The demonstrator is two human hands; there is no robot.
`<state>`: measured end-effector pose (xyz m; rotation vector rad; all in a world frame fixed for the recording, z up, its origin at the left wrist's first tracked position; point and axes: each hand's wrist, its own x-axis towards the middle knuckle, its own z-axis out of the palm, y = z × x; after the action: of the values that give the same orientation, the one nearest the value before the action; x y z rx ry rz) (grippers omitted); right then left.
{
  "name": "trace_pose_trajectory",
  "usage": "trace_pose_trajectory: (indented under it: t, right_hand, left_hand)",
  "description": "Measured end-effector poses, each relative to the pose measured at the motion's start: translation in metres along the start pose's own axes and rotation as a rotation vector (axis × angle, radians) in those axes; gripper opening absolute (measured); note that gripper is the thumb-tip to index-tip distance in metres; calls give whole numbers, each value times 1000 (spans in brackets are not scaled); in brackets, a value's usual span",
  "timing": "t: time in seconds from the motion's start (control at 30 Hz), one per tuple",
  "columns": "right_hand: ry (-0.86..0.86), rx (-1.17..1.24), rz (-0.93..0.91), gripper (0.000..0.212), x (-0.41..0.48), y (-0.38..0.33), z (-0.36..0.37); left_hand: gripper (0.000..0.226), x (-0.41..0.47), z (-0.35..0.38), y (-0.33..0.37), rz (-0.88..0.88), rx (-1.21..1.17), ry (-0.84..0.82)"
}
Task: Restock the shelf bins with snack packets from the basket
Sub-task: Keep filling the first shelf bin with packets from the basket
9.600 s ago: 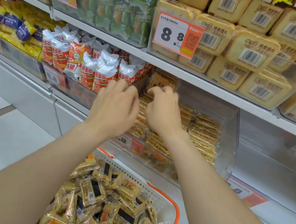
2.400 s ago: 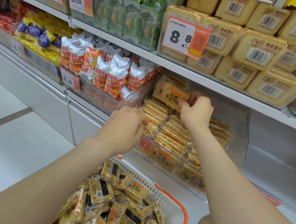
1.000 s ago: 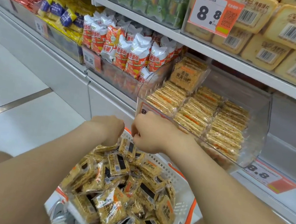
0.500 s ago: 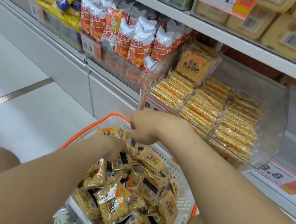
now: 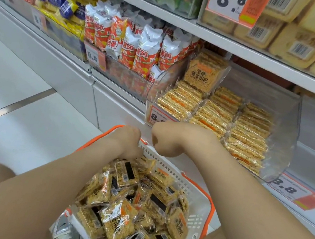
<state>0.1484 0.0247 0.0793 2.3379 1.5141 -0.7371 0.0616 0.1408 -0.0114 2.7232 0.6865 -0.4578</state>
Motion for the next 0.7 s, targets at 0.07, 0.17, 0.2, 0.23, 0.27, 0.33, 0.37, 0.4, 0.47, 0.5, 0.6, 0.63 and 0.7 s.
trace_pose_trajectory:
  t: [0.07, 0.17, 0.2, 0.23, 0.27, 0.33, 0.37, 0.4, 0.47, 0.5, 0.6, 0.63, 0.7]
  right_hand:
    - [-8, -10, 13, 22, -3, 2, 1]
    - [11, 21, -13, 21, -9, 4, 1]
    - [9, 26, -21, 37, -10, 4, 1]
    - [11, 34, -26, 53, -13, 4, 1]
    - [25, 46, -41, 63, -15, 4, 1]
    - [43, 94, -65, 69, -20, 1, 0]
    - [64, 132, -85, 62, -21, 1, -1]
    - [97, 172, -106, 51, -22, 0, -2]
    - [170, 272, -137, 32, -28, 0, -5]
    - [192, 342, -141, 26, -32, 1, -8]
    - [246, 573, -140, 22, -42, 9, -17]
    - [266, 636, -128, 21, -46, 12, -20]
    - [321, 773, -96, 22, -53, 18, -25]
  left_hand:
    - [44, -7, -15, 3, -22, -143, 64]
    - [46, -20, -36, 6, -66, -330, 141]
    - [45, -26, -42, 7, -80, -402, 148]
    - [43, -31, -49, 8, -89, -477, 145]
    - [40, -36, -54, 8, -96, -562, 134]
    - [35, -44, -63, 10, -110, -741, 94]
    - [32, -47, -68, 12, -114, -818, 80]
    - [29, -49, -73, 14, -113, -888, 70]
    - [27, -54, -81, 18, -78, -985, 85]
    - [27, -55, -85, 21, -45, -1014, 118]
    - [29, -56, -89, 28, 91, -1066, 274]
    - [29, -55, -90, 31, 125, -1078, 336]
    - [29, -54, -91, 36, 169, -1077, 442]
